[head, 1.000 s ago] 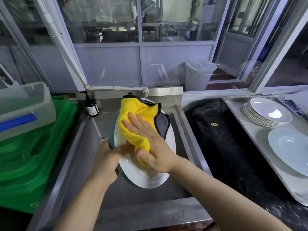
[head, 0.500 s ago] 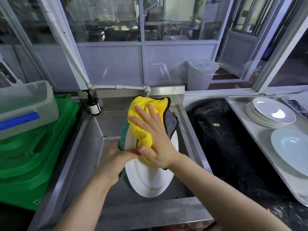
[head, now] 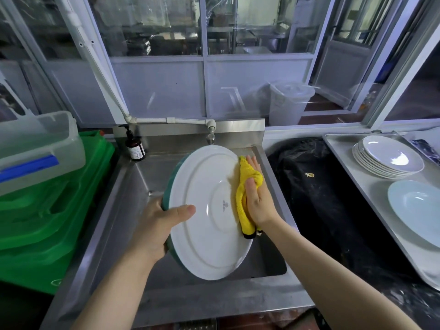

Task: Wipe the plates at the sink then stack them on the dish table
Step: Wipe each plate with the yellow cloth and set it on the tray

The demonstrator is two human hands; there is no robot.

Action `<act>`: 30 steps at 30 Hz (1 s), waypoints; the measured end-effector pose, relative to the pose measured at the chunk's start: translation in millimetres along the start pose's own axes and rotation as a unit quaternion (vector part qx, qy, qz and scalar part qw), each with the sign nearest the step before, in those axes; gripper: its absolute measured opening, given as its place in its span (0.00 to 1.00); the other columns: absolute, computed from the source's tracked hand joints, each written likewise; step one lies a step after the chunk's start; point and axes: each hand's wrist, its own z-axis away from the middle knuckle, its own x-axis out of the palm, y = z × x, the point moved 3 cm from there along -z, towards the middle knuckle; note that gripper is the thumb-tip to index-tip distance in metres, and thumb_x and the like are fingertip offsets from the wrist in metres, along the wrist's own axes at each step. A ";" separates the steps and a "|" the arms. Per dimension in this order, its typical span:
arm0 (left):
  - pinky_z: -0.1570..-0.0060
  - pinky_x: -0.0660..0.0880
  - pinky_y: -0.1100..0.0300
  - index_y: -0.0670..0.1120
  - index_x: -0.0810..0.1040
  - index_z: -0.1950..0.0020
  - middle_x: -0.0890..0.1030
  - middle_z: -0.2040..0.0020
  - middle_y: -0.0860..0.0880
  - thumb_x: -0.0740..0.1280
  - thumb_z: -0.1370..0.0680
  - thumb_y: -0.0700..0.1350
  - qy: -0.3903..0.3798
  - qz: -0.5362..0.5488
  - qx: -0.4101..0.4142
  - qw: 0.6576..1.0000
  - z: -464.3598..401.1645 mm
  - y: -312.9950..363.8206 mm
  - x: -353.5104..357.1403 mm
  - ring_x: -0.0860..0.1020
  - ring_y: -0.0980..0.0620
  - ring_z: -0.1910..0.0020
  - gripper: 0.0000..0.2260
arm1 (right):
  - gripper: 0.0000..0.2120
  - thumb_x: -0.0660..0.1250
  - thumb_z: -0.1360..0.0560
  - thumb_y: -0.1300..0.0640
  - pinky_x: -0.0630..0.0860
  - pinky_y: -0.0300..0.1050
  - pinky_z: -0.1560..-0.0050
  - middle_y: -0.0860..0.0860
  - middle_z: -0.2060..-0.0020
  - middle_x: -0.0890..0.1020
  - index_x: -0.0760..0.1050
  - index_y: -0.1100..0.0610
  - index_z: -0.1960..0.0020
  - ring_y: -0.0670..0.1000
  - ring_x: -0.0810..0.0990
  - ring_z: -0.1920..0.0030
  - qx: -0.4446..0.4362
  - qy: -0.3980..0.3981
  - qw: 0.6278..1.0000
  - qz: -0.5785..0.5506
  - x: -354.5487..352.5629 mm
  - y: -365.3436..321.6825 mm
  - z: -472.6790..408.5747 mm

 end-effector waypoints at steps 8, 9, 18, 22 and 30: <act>0.66 0.79 0.56 0.44 0.82 0.50 0.85 0.55 0.42 0.71 0.37 0.41 0.074 0.041 0.009 0.996 -9.1 -6.8 -12.3 0.84 0.44 0.57 0.16 | 0.26 0.48 0.20 0.46 0.42 0.49 0.23 0.41 0.25 0.48 0.48 0.52 0.24 0.47 0.40 0.23 0.005 -0.061 0.998 -0.007 16.2 0.9 36.9; 0.65 0.80 0.55 0.45 0.83 0.51 0.85 0.55 0.42 0.71 0.37 0.41 0.077 0.038 0.012 0.996 -9.4 -7.6 -12.3 0.84 0.44 0.57 0.15 | 0.27 0.48 0.20 0.49 0.44 0.49 0.24 0.42 0.25 0.49 0.49 0.54 0.23 0.48 0.42 0.23 0.006 -0.067 0.998 -0.020 20.1 -3.3 39.8; 0.46 0.77 0.42 0.37 0.78 0.41 0.82 0.47 0.35 0.73 0.37 0.40 0.112 0.040 0.012 0.993 -12.1 -12.3 -10.3 0.81 0.36 0.49 0.25 | 0.37 0.45 0.20 0.37 0.48 0.48 0.24 0.57 0.24 0.57 0.56 0.66 0.25 0.54 0.50 0.23 -0.124 -0.133 0.983 -0.037 40.7 -57.5 55.9; 0.57 0.80 0.53 0.37 0.79 0.43 0.85 0.54 0.41 0.74 0.38 0.42 0.128 0.060 0.024 0.990 -13.5 -17.1 -7.3 0.83 0.44 0.58 0.24 | 0.40 0.44 0.21 0.35 0.51 0.53 0.24 0.59 0.25 0.59 0.58 0.68 0.26 0.54 0.53 0.23 -0.116 -0.149 0.981 -0.053 47.0 -75.7 51.5; 0.54 0.81 0.55 0.41 0.80 0.43 0.85 0.51 0.44 0.71 0.33 0.44 0.164 0.117 0.016 0.979 -13.1 -20.1 -15.7 0.84 0.48 0.54 0.19 | 0.35 0.65 0.22 0.50 0.51 0.58 0.25 0.63 0.25 0.54 0.55 0.70 0.26 0.61 0.47 0.23 -0.214 -0.192 0.953 0.094 69.3 -85.8 62.3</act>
